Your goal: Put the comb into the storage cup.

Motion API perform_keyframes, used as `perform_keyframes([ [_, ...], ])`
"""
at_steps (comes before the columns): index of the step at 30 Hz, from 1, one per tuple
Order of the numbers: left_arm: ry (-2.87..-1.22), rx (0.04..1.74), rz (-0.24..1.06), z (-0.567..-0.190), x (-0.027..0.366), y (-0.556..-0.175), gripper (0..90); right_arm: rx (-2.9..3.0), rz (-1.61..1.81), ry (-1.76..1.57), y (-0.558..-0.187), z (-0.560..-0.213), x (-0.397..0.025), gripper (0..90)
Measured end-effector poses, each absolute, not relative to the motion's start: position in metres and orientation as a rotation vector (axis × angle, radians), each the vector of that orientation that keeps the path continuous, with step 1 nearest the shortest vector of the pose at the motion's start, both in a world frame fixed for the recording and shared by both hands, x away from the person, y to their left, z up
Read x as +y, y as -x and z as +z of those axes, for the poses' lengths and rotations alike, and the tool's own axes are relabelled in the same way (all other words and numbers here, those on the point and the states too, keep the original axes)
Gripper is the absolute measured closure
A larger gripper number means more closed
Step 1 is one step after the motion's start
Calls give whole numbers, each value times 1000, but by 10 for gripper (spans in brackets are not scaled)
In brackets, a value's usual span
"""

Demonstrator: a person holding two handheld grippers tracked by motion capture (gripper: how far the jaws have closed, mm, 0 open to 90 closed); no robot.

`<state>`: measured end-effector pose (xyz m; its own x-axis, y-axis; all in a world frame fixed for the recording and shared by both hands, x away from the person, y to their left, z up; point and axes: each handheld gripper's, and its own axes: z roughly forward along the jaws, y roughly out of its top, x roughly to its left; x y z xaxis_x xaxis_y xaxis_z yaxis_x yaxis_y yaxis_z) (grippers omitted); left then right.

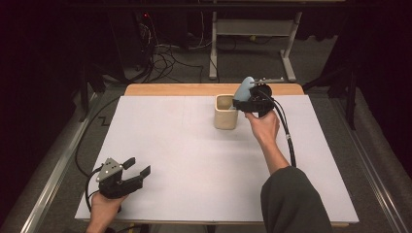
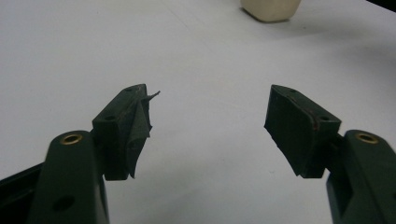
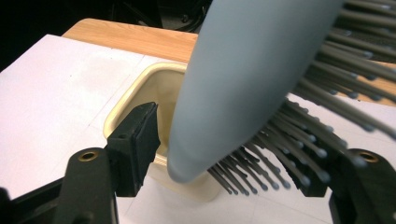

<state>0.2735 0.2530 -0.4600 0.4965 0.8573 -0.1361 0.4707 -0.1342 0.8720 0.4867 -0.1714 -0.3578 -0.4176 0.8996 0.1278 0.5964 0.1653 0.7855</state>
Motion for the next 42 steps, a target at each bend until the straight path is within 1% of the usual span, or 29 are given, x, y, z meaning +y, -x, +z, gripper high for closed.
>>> perform_keyframes([
  [42,-1776,1108,501,-459,253,-272,316,2078,1144,-1314,-468,-354,-181,285],
])
